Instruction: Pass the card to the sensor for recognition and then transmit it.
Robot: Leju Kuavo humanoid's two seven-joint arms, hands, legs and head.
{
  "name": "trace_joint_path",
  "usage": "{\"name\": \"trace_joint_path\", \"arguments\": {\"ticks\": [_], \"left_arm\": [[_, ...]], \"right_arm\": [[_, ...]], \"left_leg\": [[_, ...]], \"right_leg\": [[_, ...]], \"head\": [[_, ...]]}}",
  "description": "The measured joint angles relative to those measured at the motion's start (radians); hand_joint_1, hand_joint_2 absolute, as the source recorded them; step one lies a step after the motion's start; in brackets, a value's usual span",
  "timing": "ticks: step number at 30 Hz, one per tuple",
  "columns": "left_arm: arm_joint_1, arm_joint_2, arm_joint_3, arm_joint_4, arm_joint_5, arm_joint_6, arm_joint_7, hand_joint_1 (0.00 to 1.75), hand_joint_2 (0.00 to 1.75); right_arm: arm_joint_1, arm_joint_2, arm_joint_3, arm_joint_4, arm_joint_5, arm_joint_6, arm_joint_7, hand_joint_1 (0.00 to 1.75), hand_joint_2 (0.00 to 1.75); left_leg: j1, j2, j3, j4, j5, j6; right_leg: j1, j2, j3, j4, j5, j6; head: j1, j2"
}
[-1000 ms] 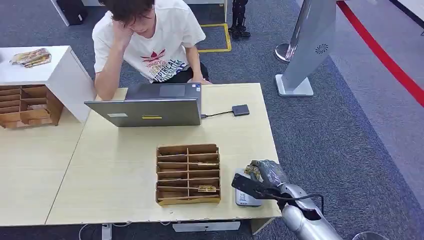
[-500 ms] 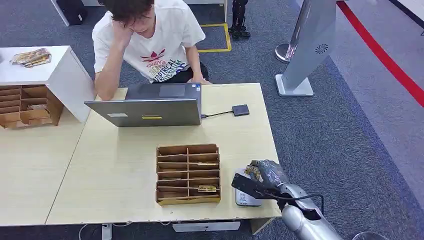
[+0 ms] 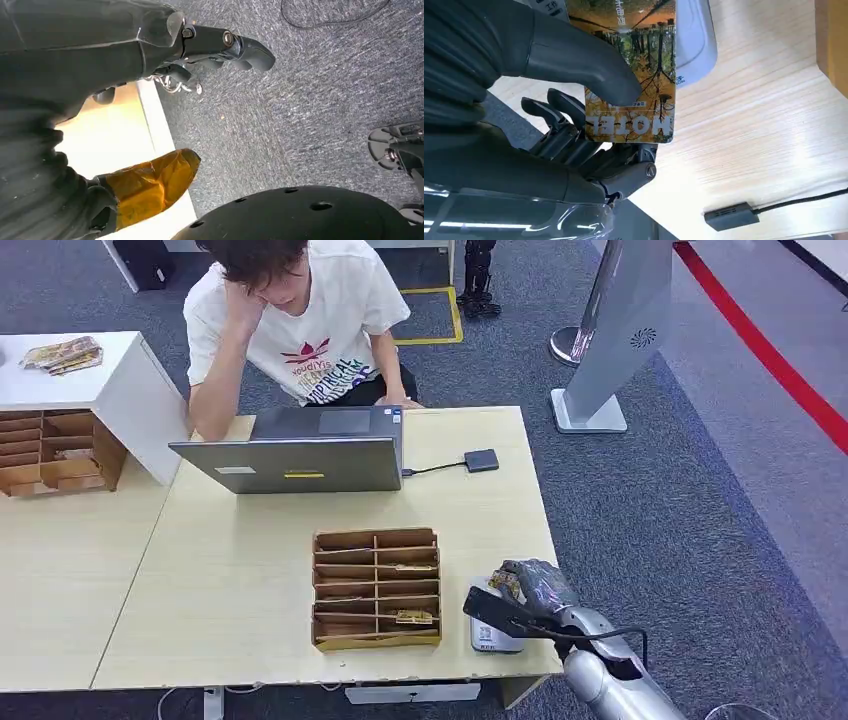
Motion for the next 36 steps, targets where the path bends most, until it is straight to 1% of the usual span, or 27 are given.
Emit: {"name": "trace_joint_path", "arguments": {"ticks": [26, 28, 32, 36], "left_arm": [[0.0, 0.004, 0.0, 0.0, 0.0, 0.003, 0.001, 0.0, 1.75], [0.0, 0.004, 0.0, 0.0, 0.0, 0.003, 0.001, 0.0, 1.75], [0.0, 0.004, 0.0, 0.0, 0.004, 0.003, 0.001, 0.0, 1.75], [0.0, 0.004, 0.0, 0.0, 0.008, 0.003, 0.001, 0.0, 1.75]], "right_arm": [[-0.001, 0.001, 0.0, 0.005, 0.0, -0.003, -0.007, 1.75, 1.75], [-0.001, 0.001, 0.0, 0.005, 0.0, -0.017, -0.011, 1.75, 1.75], [0.012, 0.008, -0.007, -0.001, 0.001, -0.083, -0.025, 1.75, 1.75], [0.038, 0.028, -0.039, -0.038, 0.002, -0.151, -0.04, 1.75, 1.75]], "left_leg": [[0.0, 0.0, 0.0, 0.0, 0.0, 0.0], [0.0, 0.0, 0.0, 0.0, 0.0, 0.0], [0.0, 0.0, 0.0, 0.0, 0.0, 0.0], [0.0, 0.0, -0.001, 0.0, 0.0, 0.0]], "right_leg": [[0.0, 0.0, 0.0, 0.0, 0.0, 0.0], [0.0, 0.0, 0.0, 0.0, 0.0, 0.0], [0.0, 0.0, 0.0, 0.0, 0.0, 0.0], [0.0, 0.0, -0.001, 0.0, 0.0, 0.0]], "head": [[0.0, 0.0], [0.0, 0.0], [0.0, 0.0], [0.0, 0.0]]}}
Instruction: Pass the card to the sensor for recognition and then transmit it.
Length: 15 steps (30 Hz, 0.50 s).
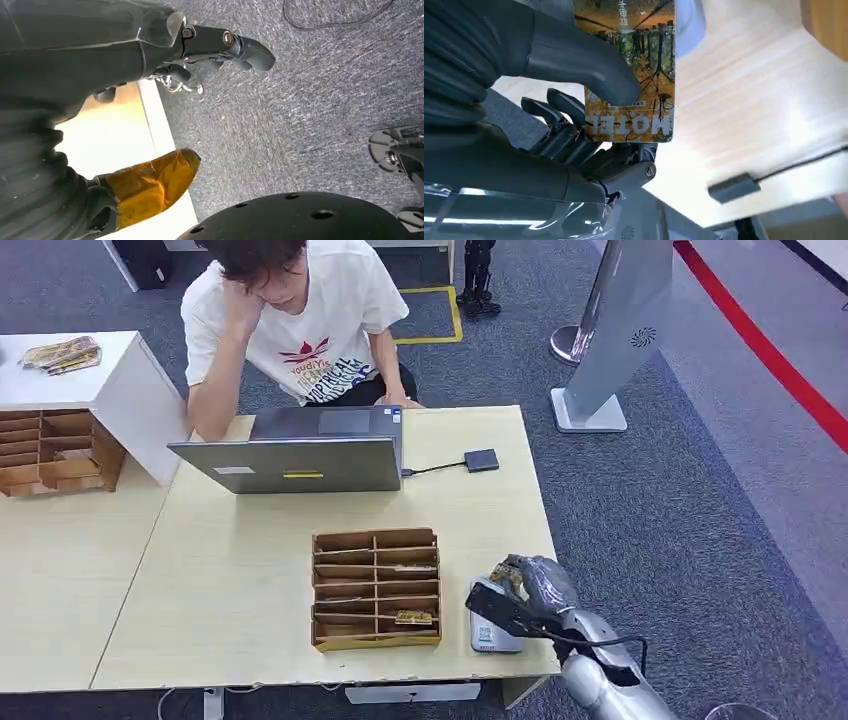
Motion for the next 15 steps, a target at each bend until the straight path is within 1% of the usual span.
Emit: {"name": "trace_joint_path", "arguments": {"ticks": [2, 6, 10, 13, 15], "left_arm": [[0.0, 0.0, 0.0, 0.0, 0.0, 0.0, 0.0, 0.0, 1.75], [0.0, 0.0, 0.0, 0.0, 0.002, 0.0, 0.0, 0.0, 1.75], [0.0, 0.0, 0.0, 0.0, 0.007, 0.001, 0.0, 0.0, 1.75], [0.0, -0.001, 0.0, 0.0, 0.013, 0.003, 0.0, 0.0, 1.75], [0.0, -0.001, 0.0, 0.0, 0.015, 0.005, 0.0, 0.0, 1.75]], "right_arm": [[0.015, 0.011, -0.025, -0.026, 0.0, -0.032, -0.01, 1.75, 1.75], [0.033, 0.025, -0.052, -0.058, -0.001, -0.045, -0.014, 1.75, 1.75], [0.056, 0.04, -0.084, -0.102, -0.007, -0.092, -0.05, 1.75, 1.75], [0.08, 0.059, -0.117, -0.178, -0.036, -0.148, -0.089, 1.75, 1.75], [0.094, 0.069, -0.134, -0.229, -0.05, -0.171, -0.107, 1.75, 1.75]], "left_leg": [[0.0, 0.0, -0.001, 0.0, 0.0, 0.0], [0.0, 0.0, -0.002, 0.0, 0.0, 0.0], [0.0, 0.0, -0.002, 0.0, 0.0, 0.0], [0.0, 0.0, -0.002, 0.0, 0.0, 0.0], [0.0, 0.0, -0.002, 0.0, 0.0, 0.0]], "right_leg": [[0.0, 0.0, -0.001, 0.0, 0.0, 0.0], [0.0, 0.0, -0.001, 0.0, 0.0, 0.0], [0.0, 0.0, -0.002, 0.0, 0.0, 0.0], [0.0, 0.0, -0.002, 0.0, 0.0, 0.0], [0.0, 0.0, -0.003, 0.0, 0.0, 0.0]], "head": [[0.0, 0.0], [0.0, 0.0], [0.0, 0.0], [0.0, 0.0], [0.0, 0.0]]}}
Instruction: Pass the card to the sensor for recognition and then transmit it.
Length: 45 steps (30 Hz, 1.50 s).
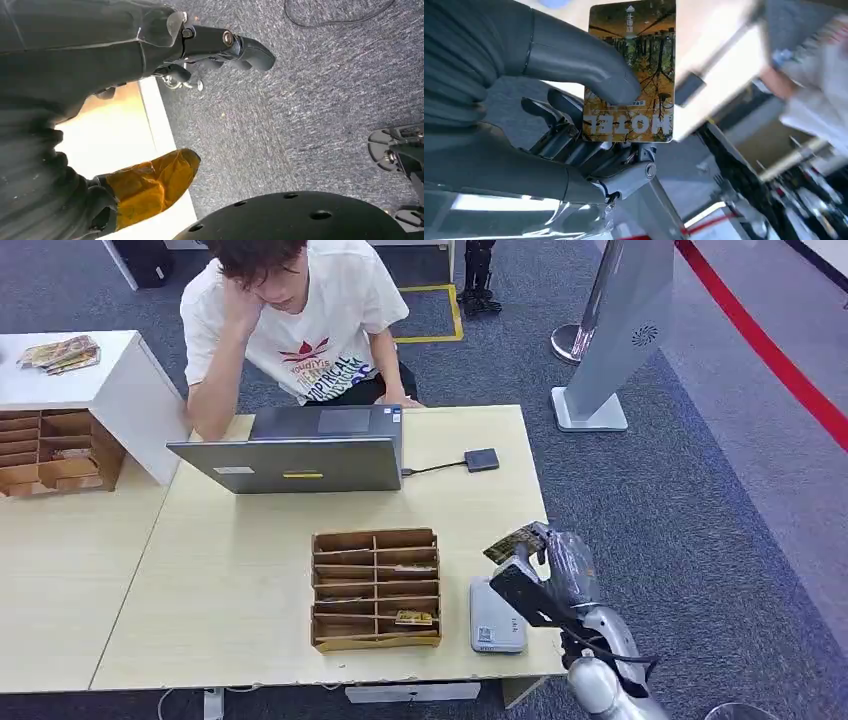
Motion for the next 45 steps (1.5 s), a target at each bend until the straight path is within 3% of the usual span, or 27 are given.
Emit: {"name": "trace_joint_path", "arguments": {"ticks": [4, 14, 19, 27, 38, 45], "left_arm": [[0.0, 0.0, 0.0, 0.0, 0.002, 0.001, 0.0, 0.0, 1.75], [0.0, -0.005, 0.0, 0.0, 0.0, 0.002, 0.009, 0.0, 1.75], [-0.004, -0.005, -0.008, 0.0, -0.023, -0.006, 0.01, 0.0, 1.75], [-0.009, -0.005, -0.031, 0.0, -0.042, -0.013, 0.011, 0.0, 1.75], [-0.011, -0.005, -0.032, 0.0, -0.045, -0.016, 0.011, 0.0, 1.75], [-0.042, -0.005, -0.078, 0.0, -0.118, -0.061, 0.046, 0.0, 1.75]], "right_arm": [[0.017, 0.016, -0.023, -0.092, -0.006, -0.015, -0.01, 1.75, 1.75], [0.039, 0.047, -0.031, -0.241, -0.008, -0.104, -0.103, 1.75, 1.75], [-0.022, 0.064, 0.007, -0.265, -0.008, -0.109, -0.122, 1.75, 1.75], [-0.151, 0.093, 0.053, -0.25, -0.009, -0.088, -0.103, 1.75, 1.75], [-0.188, 0.098, 0.071, -0.235, -0.008, -0.084, -0.096, 1.75, 1.75], [-0.421, 0.168, 0.105, -0.059, 0.025, 0.026, 0.034, 1.75, 1.75]], "left_leg": [[0.0, 0.0, 0.0, 0.0, 0.0, 0.0], [0.0, 0.0, -0.001, 0.0, 0.0, 0.0], [0.0, 0.001, 0.0, 0.0, 0.0, 0.0], [0.0, 0.0, -0.001, 0.0, 0.001, -0.001], [0.0, 0.0, -0.002, 0.0, 0.001, -0.001], [0.0, 0.002, -0.003, 0.0, 0.005, -0.002]], "right_leg": [[0.0, 0.0, 0.0, 0.0, 0.0, 0.0], [0.0, 0.0, 0.0, 0.0, 0.0, 0.0], [0.0, 0.001, 0.0, 0.0, 0.0, 0.0], [0.0, 0.0, 0.0, 0.001, 0.0, 0.0], [0.0, 0.0, -0.001, 0.001, 0.0, 0.0], [0.0, 0.002, -0.003, 0.002, 0.004, -0.001]], "head": [[0.0, 0.0], [0.0, 0.0], [0.0, 0.0], [0.0, 0.0], [0.0, 0.0], [0.0, 0.0]]}}
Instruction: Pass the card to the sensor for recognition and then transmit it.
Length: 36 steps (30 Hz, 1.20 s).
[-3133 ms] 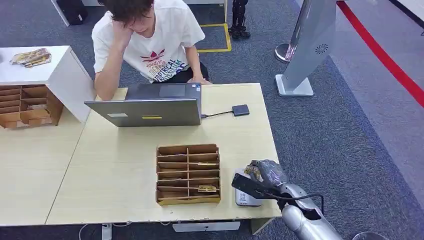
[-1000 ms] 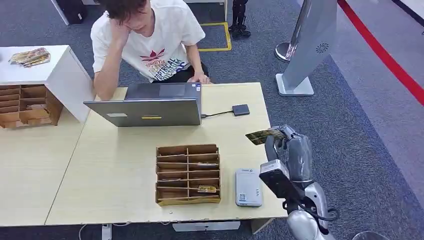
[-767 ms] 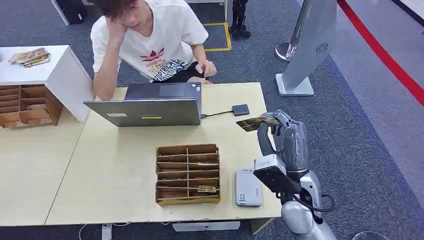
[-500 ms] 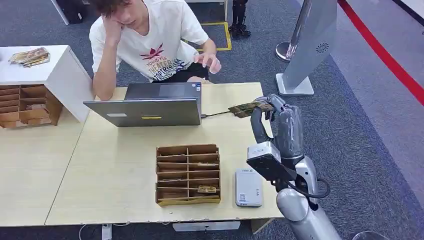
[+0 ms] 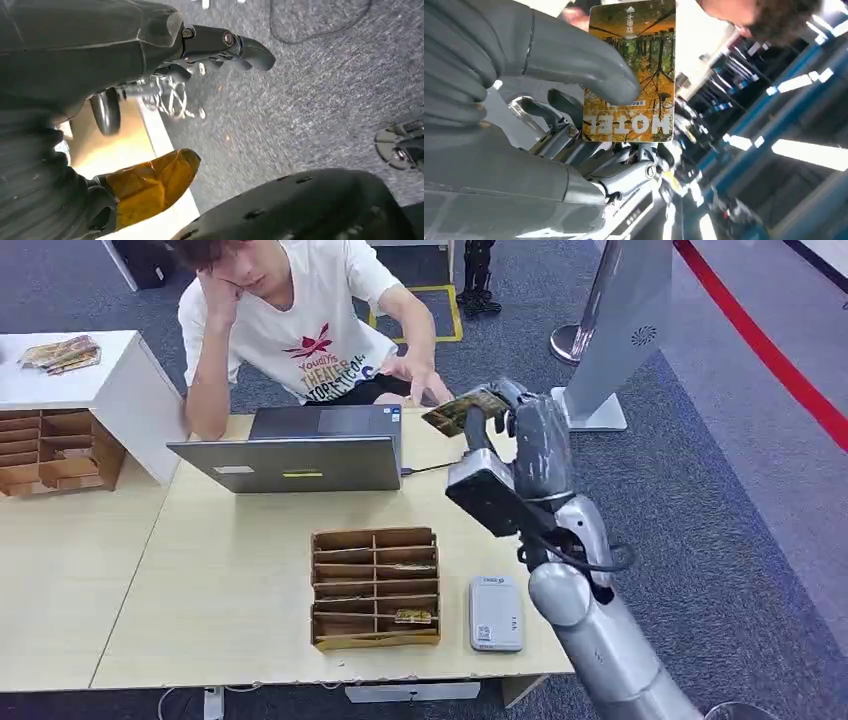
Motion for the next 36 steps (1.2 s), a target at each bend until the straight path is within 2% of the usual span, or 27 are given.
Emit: {"name": "trace_joint_path", "arguments": {"ticks": [5, 10, 15, 19, 20, 21, 25, 26, 30, 36], "left_arm": [[-0.034, 0.0, -0.04, 0.0, -0.043, -0.032, 0.03, 0.0, 1.75], [-0.061, -0.003, -0.074, 0.0, -0.069, -0.051, 0.044, 0.0, 1.75], [-0.067, -0.005, -0.088, 0.0, -0.07, -0.053, 0.046, 0.0, 1.75], [-0.067, -0.005, -0.09, 0.0, -0.069, -0.052, 0.046, 0.0, 1.75], [-0.067, -0.005, -0.09, 0.0, -0.069, -0.052, 0.046, 0.0, 1.75], [-0.067, -0.005, -0.09, 0.0, -0.068, -0.052, 0.046, 0.0, 1.75], [-0.067, -0.005, -0.09, 0.0, -0.066, -0.052, 0.046, 0.0, 1.75], [-0.067, -0.005, -0.09, 0.0, -0.066, -0.052, 0.046, 0.0, 1.75], [-0.066, -0.005, -0.09, 0.0, -0.062, -0.051, 0.045, 0.0, 1.75], [-0.064, -0.005, -0.09, 0.0, -0.051, -0.043, 0.039, 0.0, 1.75]], "right_arm": [[-0.165, 0.079, 0.027, 0.212, 0.063, 0.015, 0.064, 1.75, 1.75], [-0.272, 0.152, 0.065, 0.431, 0.175, -0.014, 0.105, 1.75, 1.75], [-0.305, 0.188, 0.079, 0.55, 0.19, -0.031, 0.109, 1.75, 1.75], [-0.312, 0.194, 0.079, 0.593, 0.187, -0.039, 0.106, 1.75, 1.75], [-0.312, 0.194, 0.079, 0.599, 0.186, -0.039, 0.106, 0.37, 1.75], [-0.313, 0.194, 0.078, 0.606, 0.186, -0.039, 0.106, 0.0, 1.75], [-0.315, 0.198, 0.078, 0.627, 0.19, -0.023, 0.105, 0.0, 1.75], [-0.315, 0.199, 0.078, 0.63, 0.191, -0.02, 0.104, 0.0, 0.0], [-0.315, 0.203, 0.078, 0.646, 0.187, -0.006, 0.1, 0.0, 0.0], [-0.294, 0.211, 0.062, 0.62, 0.109, -0.003, 0.038, 0.0, 0.0]], "left_leg": [[0.001, 0.0, 0.0, 0.0, 0.001, 0.0], [0.001, -0.002, 0.0, 0.0, 0.001, -0.001], [0.001, -0.003, -0.001, 0.0, 0.001, -0.001], [0.001, -0.003, -0.001, 0.0, 0.001, 0.0], [0.001, -0.003, -0.001, 0.0, 0.001, 0.0], [0.001, -0.003, -0.001, 0.0, 0.001, 0.0], [0.001, -0.002, -0.001, 0.0, 0.001, 0.0], [0.001, -0.002, -0.001, 0.0, 0.001, 0.0], [0.001, -0.002, -0.001, 0.0, 0.001, 0.0], [0.001, -0.002, -0.001, 0.0, 0.001, 0.0]], "right_leg": [[0.001, 0.0, 0.0, 0.001, 0.001, 0.0], [0.001, -0.002, 0.0, 0.001, 0.001, 0.0], [0.001, -0.002, 0.0, 0.0, 0.001, 0.0], [0.001, -0.002, -0.001, 0.0, 0.001, 0.0], [0.001, -0.002, -0.001, 0.0, 0.001, 0.0], [0.001, -0.002, -0.001, 0.0, 0.001, 0.0], [0.001, -0.001, -0.001, 0.0, 0.001, 0.0], [0.001, -0.001, -0.001, 0.0, 0.001, 0.0], [0.001, -0.001, -0.001, 0.0, 0.001, 0.0], [0.001, -0.001, -0.001, 0.0, 0.001, 0.0]], "head": [[-0.001, 0.0], [0.0, 0.0], [0.0, 0.0], [0.0, 0.0], [0.0, 0.0], [0.0, 0.0], [0.0, 0.0], [0.0, 0.0], [0.0, 0.0], [0.0, 0.0]]}}
